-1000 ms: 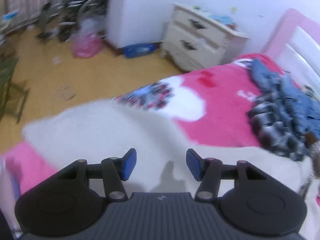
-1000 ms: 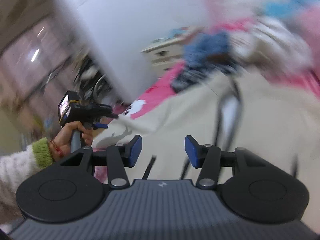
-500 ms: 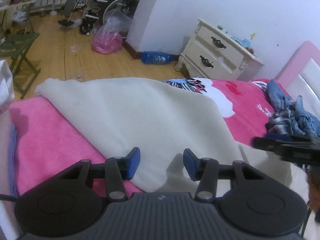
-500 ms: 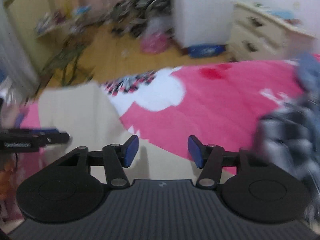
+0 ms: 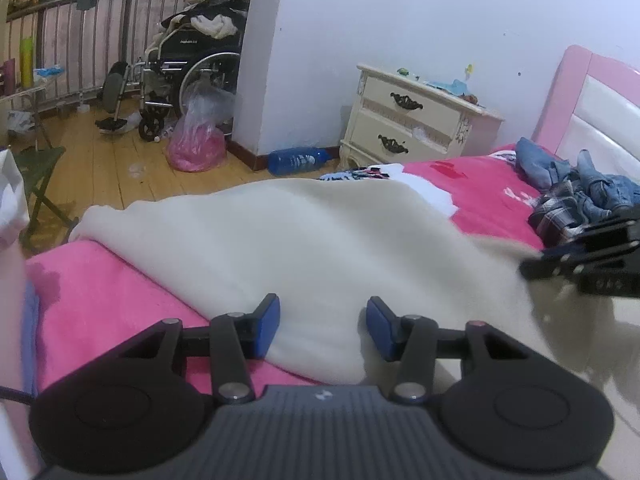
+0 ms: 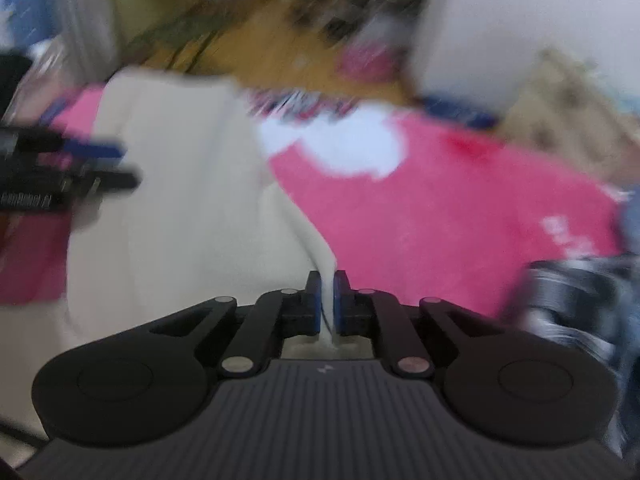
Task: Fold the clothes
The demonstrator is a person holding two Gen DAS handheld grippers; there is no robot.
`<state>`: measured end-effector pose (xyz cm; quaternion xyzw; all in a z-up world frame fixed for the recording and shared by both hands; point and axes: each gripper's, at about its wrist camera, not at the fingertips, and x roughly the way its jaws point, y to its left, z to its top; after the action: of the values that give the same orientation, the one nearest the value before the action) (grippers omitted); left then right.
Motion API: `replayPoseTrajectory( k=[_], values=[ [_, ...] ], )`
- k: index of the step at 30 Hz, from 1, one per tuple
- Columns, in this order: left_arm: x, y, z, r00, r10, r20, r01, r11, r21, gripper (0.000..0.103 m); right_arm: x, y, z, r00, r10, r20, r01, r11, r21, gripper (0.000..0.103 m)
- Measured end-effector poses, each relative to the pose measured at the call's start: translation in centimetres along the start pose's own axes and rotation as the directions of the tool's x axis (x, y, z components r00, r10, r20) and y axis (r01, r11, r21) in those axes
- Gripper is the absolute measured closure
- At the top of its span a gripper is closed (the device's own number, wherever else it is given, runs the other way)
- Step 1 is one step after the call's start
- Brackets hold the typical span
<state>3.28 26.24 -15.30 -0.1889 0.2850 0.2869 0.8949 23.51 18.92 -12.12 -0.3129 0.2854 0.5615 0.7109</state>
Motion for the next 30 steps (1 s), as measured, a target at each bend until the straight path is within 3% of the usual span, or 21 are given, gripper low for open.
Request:
replayPoseTrajectory(
  k=[1,3,5,6,9,13,14,16,18,21,22,27,29,30],
  values=[
    [0.0,0.0,-0.1,1.0,0.001,0.003,-0.001,1.0,0.002,0.053,-0.3,-0.1,-0.5,0.999,-0.041,0.035,0.039,0.998,0.054,0.1],
    [0.1,-0.2,-0.3,1.0,0.01,0.011,-0.01,1.0,0.015,0.053,-0.1,-0.1,-1.7,0.976,-0.203,0.074,0.194,0.975,0.108,0.101],
    [0.1,-0.5,-0.4,1.0,0.018,0.019,-0.019,0.999,0.033,0.053,1.8,-1.5,-3.1,0.951,-0.308,0.014,0.296,0.928,0.227,0.101],
    [0.1,-0.6,-0.5,1.0,0.021,0.023,-0.022,0.999,0.039,0.053,2.6,-2.6,-3.9,0.951,-0.309,-0.003,0.296,0.905,0.305,0.102],
    [0.1,-0.6,-0.6,0.999,0.018,0.032,-0.019,0.999,0.04,0.053,0.7,-5.1,-5.6,0.959,-0.273,0.075,0.186,0.808,0.559,0.098],
    [0.1,-0.9,-0.7,0.999,0.027,0.043,-0.03,0.998,0.056,0.052,-8.6,-4.8,-9.1,0.924,-0.329,0.193,0.091,0.68,0.728,0.095],
    [0.0,-1.0,-0.7,0.999,0.029,0.044,-0.032,0.998,0.061,0.05,-11.7,-4.2,-10.4,0.915,-0.343,0.211,0.071,0.652,0.755,0.092],
    [0.0,-1.2,-0.7,0.998,0.031,0.049,-0.034,0.997,0.067,0.048,-17.6,-3.1,-13.6,0.9,-0.372,0.229,0.042,0.596,0.802,0.067],
    [-0.2,-1.5,-0.8,0.997,0.043,0.062,-0.049,0.995,0.085,0.045,-23.9,-0.6,-17.9,0.885,-0.418,0.204,0.062,0.542,0.838,0.054],
    [-0.6,-2.1,-0.8,0.994,0.069,0.091,-0.079,0.99,0.113,0.04,-32.1,3.9,-24.4,0.852,-0.52,0.058,0.204,0.431,0.879,0.049],
    [-0.8,-2.1,-0.7,0.991,0.078,0.109,-0.091,0.989,0.113,0.039,-35.0,5.5,-26.8,0.827,-0.562,-0.019,0.274,0.373,0.887,0.046],
    [-3.1,-2.4,0.9,0.961,0.138,0.242,-0.163,0.983,0.086,0.038,-44.9,13.3,-34.7,0.725,-0.625,-0.29,0.415,0.06,0.908,0.039],
    [-5.1,-2.9,1.9,0.947,0.135,0.293,-0.161,0.985,0.068,0.036,-46.9,15.7,-36.3,0.707,-0.634,-0.315,0.425,0.025,0.905,0.033],
    [-6.1,-3.3,2.3,0.944,0.121,0.307,-0.148,0.987,0.065,0.034,-47.7,17.0,-36.6,0.701,-0.646,-0.303,0.421,0.031,0.907,0.024]
  ],
)
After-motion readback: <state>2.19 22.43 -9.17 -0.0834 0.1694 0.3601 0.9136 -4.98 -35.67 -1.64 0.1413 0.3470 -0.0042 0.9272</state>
